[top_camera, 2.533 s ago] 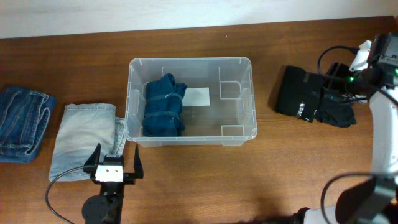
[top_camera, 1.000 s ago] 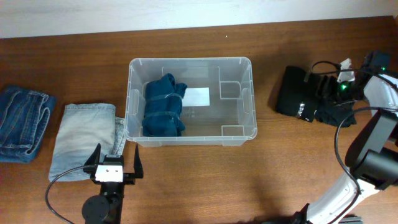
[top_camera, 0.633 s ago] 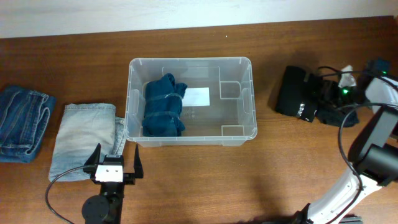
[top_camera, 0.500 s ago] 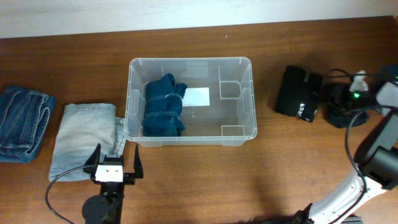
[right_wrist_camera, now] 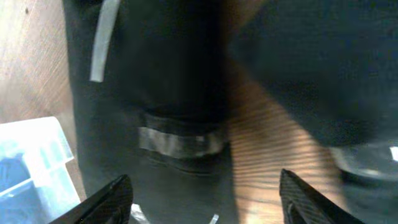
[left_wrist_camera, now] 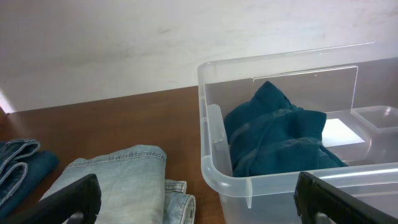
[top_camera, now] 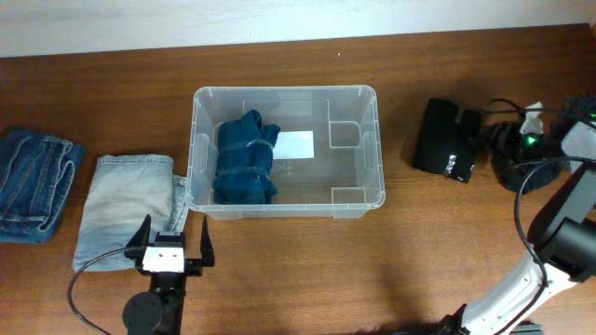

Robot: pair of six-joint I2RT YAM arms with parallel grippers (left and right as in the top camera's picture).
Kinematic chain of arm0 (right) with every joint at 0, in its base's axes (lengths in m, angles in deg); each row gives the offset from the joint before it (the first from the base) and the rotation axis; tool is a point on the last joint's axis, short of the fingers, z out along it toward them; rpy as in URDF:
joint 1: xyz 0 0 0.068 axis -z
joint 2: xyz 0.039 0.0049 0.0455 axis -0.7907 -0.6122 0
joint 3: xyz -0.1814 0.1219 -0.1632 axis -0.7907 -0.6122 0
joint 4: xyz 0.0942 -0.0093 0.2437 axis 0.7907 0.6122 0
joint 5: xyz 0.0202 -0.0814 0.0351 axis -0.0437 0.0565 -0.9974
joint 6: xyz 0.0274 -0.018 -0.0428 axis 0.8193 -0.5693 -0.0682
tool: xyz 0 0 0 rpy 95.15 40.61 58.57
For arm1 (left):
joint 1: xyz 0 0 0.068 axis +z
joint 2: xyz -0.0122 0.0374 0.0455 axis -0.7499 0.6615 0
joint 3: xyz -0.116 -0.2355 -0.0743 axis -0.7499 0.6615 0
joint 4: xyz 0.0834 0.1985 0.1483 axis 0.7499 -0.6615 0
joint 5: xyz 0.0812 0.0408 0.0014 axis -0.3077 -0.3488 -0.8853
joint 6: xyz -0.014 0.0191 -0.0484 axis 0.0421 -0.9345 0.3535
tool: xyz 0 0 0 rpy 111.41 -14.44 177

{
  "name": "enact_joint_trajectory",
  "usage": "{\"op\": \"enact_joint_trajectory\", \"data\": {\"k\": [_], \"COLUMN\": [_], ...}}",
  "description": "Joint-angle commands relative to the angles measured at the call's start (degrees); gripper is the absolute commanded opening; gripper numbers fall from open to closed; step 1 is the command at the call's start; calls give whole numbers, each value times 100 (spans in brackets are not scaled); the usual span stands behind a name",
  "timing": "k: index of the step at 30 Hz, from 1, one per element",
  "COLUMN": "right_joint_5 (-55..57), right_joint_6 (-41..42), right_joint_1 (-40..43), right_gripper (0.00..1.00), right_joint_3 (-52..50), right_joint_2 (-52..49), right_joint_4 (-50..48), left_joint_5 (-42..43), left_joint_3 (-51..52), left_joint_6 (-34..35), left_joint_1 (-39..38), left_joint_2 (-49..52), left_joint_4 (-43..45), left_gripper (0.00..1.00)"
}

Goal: Pack container
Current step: 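Lower the right gripper and grasp the black taped garment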

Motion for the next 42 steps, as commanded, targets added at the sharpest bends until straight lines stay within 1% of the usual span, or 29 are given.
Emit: {"op": "enact_joint_trajectory", "data": {"k": [1,7,11,14,17,28,31,35,37,38,39,42], "right_joint_5": [-13,63,658,1207,1440,1456,1462,1655,1650,1650,1648,1652], "right_joint_6": [-149,-428,-437,-254,-177,-90,-87,243,278,278,280,363], "right_joint_1": [4,-282,-669,-914,-1029,-1023,-1027,-988,-984,-984,-990,-999], "right_gripper": [73,76,76,76,77,78,81,82,82,81,77,56], "right_joint_3": [24,24,24,22,22,-118,-203,-297,-306,-306,-306,-306], "right_joint_2": [153,146,140,140,136,44,44,39,13,-9,-22,-76], "right_joint_4": [20,-72,-179,-245,-284,-422,-509,-588,-601,-601,-597,-568], "left_joint_5": [42,42,42,42,42,42,42,42,42,42,42,42], "left_joint_3": [44,44,44,44,44,44,44,44,44,44,44,44], "left_joint_6": [-92,-92,-92,-92,-92,-92,-92,-92,-92,-92,-92,-92], "left_joint_1": [24,24,24,24,24,24,24,24,24,24,24,24], "left_joint_2": [-50,-50,-50,-50,-50,-50,-50,-50,-50,-50,-50,-50], "left_joint_4": [4,4,4,4,4,4,4,4,4,4,4,4], "left_gripper": [99,99,100,99,99,99,99,100,99,99,99,99]}}
